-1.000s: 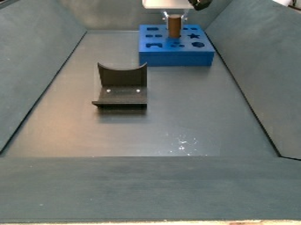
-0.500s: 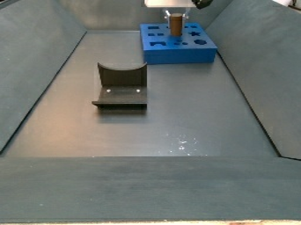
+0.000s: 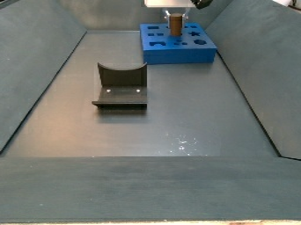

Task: Pick up the round object. Move up. Place the round object on the fixture. Regrasp the round object. Move to above the board. Insert the round object.
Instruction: Insert the round object.

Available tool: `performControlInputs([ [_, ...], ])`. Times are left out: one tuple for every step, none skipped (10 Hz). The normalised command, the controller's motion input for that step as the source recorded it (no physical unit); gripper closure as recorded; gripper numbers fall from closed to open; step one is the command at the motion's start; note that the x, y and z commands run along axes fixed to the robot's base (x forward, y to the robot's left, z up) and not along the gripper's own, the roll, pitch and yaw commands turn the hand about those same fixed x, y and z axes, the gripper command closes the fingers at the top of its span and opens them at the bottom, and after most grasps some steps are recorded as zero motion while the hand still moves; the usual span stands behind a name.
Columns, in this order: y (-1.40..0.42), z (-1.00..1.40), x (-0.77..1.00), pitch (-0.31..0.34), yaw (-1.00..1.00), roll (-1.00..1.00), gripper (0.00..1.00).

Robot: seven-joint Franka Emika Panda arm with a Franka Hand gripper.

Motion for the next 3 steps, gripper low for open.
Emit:
performControlInputs([
  [0.0,-1.0,-0.08,-0.034,0.0,0.03,1.0],
  [0.1,-0.62,0.07,0.0,0.0,0.0,1.0],
  [0.0,0.0,0.0,0.0,0.0,0.0,1.0],
])
